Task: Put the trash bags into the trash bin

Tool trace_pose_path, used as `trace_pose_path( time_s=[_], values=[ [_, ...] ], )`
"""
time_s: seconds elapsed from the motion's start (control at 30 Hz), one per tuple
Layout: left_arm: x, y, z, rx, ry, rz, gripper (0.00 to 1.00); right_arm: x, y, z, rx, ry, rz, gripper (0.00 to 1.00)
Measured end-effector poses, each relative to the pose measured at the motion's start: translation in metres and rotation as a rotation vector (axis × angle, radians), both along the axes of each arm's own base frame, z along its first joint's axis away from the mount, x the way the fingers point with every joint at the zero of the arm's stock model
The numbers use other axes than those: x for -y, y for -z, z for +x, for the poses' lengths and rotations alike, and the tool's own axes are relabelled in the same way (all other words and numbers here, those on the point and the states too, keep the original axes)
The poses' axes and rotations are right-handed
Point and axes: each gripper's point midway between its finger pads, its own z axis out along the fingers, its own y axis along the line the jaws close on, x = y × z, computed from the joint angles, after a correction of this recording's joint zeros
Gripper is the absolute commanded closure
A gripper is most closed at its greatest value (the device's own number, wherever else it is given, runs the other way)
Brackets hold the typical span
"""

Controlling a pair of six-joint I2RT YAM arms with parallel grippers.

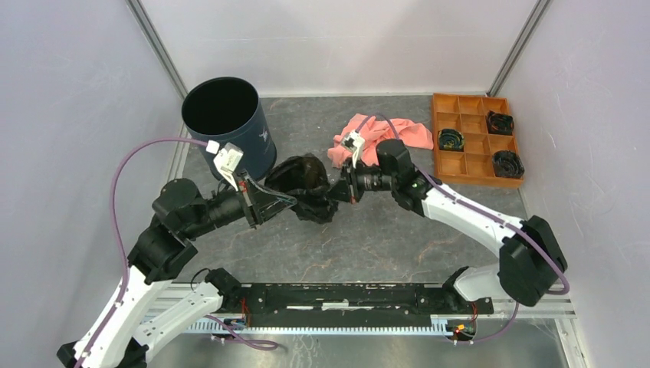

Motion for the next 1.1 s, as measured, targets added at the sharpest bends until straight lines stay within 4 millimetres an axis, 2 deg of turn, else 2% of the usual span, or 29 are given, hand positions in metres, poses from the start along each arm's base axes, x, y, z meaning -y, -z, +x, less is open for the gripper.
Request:
trace_pose_path(
  time_s=[0.07, 0.13, 0.3, 0.43, 0.53, 0.6, 0.67, 0.7, 0.73, 0.77, 0.8, 0.87, 0.93, 1.1],
  values=[
    [-0.001, 0.001, -0.003, 0.002, 0.003, -0.002, 0.98, -0.006, -0.007, 0.017, 0.041, 0.026, -0.018, 0.84],
    [0.003, 0.020, 0.001, -0.036, 0.010, 0.014, 0.98, -0.007, -0.006, 0.035, 0.075, 0.068, -0.065, 0.75],
    [0.023, 0.088, 0.013, -0.227, 0.034, 0.045, 0.98, 0.005, 0.007, 0.079, 0.143, 0.198, -0.250, 0.48],
    [0.037, 0.136, 0.020, -0.341, 0.054, 0.049, 0.98, 0.041, 0.020, 0.108, 0.205, 0.352, -0.445, 0.34],
    [0.043, 0.157, 0.022, -0.389, 0.069, 0.070, 0.98, 0.076, 0.030, 0.110, 0.231, 0.452, -0.567, 0.21],
    [0.046, 0.163, 0.025, -0.401, 0.074, 0.076, 0.96, 0.106, 0.042, 0.093, 0.234, 0.499, -0.630, 0.17],
    [0.050, 0.164, 0.028, -0.394, 0.089, 0.062, 0.89, 0.131, 0.053, 0.068, 0.224, 0.518, -0.666, 0.16],
    [0.053, 0.165, 0.027, -0.394, 0.104, 0.059, 0.82, 0.138, 0.056, 0.058, 0.221, 0.517, -0.663, 0.15],
    [0.055, 0.166, 0.027, -0.397, 0.119, 0.059, 0.66, 0.141, 0.058, 0.051, 0.216, 0.513, -0.657, 0.15],
    [0.057, 0.170, 0.025, -0.407, 0.134, 0.067, 0.58, 0.145, 0.062, 0.040, 0.208, 0.501, -0.637, 0.15],
    [0.057, 0.174, 0.024, -0.413, 0.142, 0.085, 0.41, 0.145, 0.065, 0.031, 0.193, 0.483, -0.617, 0.14],
    [0.055, 0.182, 0.022, -0.427, 0.148, 0.136, 0.24, 0.141, 0.069, 0.018, 0.174, 0.449, -0.578, 0.11],
    [0.050, 0.179, 0.020, -0.424, 0.143, 0.171, 0.14, 0.134, 0.070, 0.006, 0.164, 0.407, -0.526, 0.09],
    [0.036, 0.142, 0.012, -0.327, 0.121, 0.170, 0.02, 0.096, 0.058, -0.030, 0.171, 0.255, -0.359, 0.08]
  ],
)
